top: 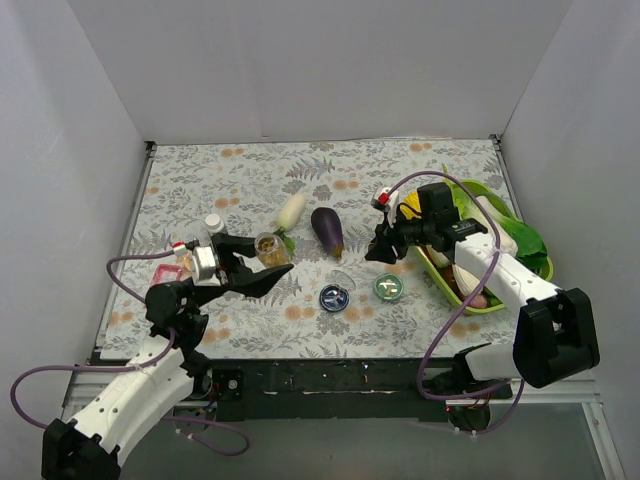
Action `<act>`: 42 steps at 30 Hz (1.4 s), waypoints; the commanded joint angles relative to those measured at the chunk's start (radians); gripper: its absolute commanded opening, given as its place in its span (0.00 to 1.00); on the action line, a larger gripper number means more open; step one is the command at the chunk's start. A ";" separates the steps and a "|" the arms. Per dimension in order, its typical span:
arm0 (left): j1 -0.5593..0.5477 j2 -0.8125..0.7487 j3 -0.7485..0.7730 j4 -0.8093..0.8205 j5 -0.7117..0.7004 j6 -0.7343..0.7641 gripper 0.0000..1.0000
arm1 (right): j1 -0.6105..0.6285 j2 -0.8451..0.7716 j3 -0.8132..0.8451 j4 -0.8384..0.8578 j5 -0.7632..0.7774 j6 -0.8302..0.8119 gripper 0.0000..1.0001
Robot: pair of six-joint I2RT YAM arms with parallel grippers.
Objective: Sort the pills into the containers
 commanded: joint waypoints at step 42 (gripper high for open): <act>-0.191 0.217 0.044 -0.980 -0.095 0.855 0.00 | -0.041 0.036 -0.070 0.058 -0.080 -0.023 0.04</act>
